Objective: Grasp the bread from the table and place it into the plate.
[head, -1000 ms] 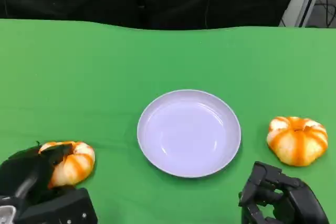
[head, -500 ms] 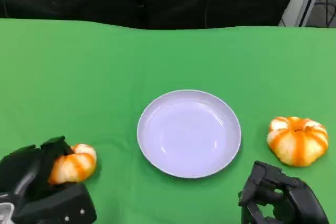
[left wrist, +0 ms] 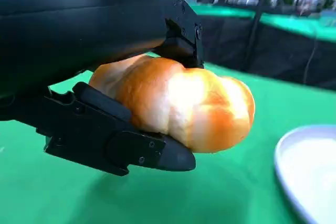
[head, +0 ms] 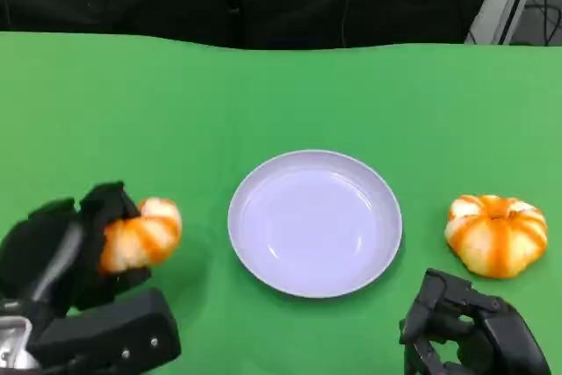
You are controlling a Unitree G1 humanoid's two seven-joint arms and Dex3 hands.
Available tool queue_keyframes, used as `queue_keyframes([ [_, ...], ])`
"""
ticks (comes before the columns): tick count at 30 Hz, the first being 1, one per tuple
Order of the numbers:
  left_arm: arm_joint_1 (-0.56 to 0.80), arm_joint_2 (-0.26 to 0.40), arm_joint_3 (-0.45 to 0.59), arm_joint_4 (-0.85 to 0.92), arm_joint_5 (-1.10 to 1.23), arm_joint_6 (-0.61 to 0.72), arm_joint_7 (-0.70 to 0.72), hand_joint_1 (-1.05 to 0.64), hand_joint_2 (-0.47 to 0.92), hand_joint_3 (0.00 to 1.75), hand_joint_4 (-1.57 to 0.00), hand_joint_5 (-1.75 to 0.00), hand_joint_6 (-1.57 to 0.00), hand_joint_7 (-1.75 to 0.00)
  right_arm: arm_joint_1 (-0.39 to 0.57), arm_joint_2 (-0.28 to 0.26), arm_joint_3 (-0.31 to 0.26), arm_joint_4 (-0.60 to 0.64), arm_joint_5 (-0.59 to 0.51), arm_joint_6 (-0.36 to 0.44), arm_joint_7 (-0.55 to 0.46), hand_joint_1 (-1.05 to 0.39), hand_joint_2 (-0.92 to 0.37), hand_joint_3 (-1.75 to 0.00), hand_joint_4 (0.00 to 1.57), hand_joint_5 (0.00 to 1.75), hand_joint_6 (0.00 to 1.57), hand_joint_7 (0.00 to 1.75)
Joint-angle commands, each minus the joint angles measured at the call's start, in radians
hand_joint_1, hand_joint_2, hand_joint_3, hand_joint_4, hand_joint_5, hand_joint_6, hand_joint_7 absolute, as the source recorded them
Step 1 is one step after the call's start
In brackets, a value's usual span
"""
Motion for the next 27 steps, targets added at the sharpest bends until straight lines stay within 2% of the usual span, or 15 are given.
queue_keyframes([
  [1,-0.006,0.013,0.020,-0.064,0.012,-0.003,-0.022,-0.09,0.92,0.31,-0.64,-1.75,-0.50,-1.75,0.006,-0.009,-0.006,-0.007,0.007,0.004,-0.002,-0.13,-0.68,-1.00,0.76,1.75,0.72,1.51],
  [9,-0.097,-0.035,-0.024,-0.104,0.043,0.002,-0.078,-0.12,0.92,0.40,-0.65,-1.75,-0.53,-1.75,0.007,-0.005,-0.003,-0.006,0.003,-0.006,-0.004,-0.13,-0.68,-1.00,0.77,1.75,0.72,1.52],
  [14,-0.138,-0.058,-0.050,-0.084,0.055,-0.005,-0.091,-0.12,0.90,0.38,-0.65,-1.75,-0.53,-1.75,0.010,-0.006,-0.003,-0.010,0.004,-0.001,-0.004,-0.14,-0.68,-1.01,0.77,1.75,0.72,1.52],
  [18,-0.232,-0.123,-0.119,0.000,0.077,-0.045,-0.068,-0.16,0.87,0.37,-0.65,-1.75,-0.54,-1.75,0.014,-0.005,-0.001,-0.017,0.000,0.003,-0.010,-0.14,-0.67,-1.00,0.76,1.75,0.72,1.52],
  [23,-0.294,-0.173,-0.165,0.080,0.106,-0.058,-0.052,-0.13,0.84,0.35,-0.65,-1.75,-0.53,-1.75,0.021,-0.001,0.004,-0.026,-0.002,0.009,-0.017,-0.15,-0.68,-0.99,0.76,1.75,0.72,1.52],
  [27,-0.351,-0.219,-0.201,0.187,0.120,-0.067,-0.040,-0.14,0.87,0.35,-0.63,-1.75,-0.50,-1.75,0.018,-0.002,0.004,-0.020,-0.003,0.001,-0.019,-0.15,-0.68,-1.00,0.77,1.75,0.72,1.52],
])
